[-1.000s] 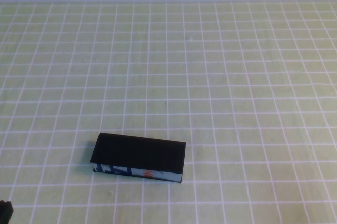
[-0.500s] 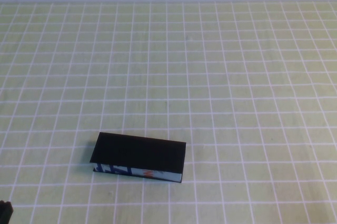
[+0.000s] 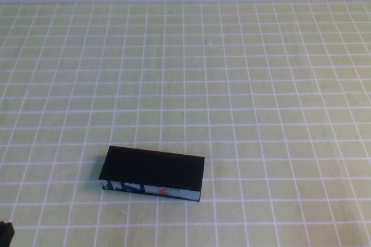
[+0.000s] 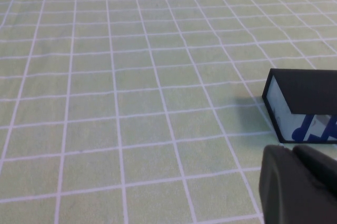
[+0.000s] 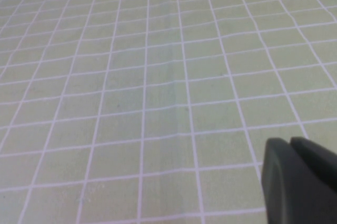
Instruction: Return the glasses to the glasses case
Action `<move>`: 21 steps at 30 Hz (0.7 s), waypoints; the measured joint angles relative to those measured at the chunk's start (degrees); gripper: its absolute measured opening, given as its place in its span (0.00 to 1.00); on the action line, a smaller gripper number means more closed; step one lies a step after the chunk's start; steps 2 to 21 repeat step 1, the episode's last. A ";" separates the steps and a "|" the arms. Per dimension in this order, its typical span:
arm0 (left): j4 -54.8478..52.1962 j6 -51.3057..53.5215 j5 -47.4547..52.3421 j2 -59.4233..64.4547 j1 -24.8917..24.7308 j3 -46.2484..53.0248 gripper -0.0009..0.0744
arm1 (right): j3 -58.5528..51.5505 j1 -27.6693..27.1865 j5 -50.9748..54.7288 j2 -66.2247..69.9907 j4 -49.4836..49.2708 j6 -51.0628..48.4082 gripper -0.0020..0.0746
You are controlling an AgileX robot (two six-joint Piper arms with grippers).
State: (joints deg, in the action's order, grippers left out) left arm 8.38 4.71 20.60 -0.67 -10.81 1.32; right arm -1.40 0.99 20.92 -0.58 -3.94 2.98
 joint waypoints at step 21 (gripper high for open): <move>0.00 0.00 0.00 0.00 0.00 0.00 0.01 | 0.00 0.00 0.00 0.00 0.00 0.00 0.00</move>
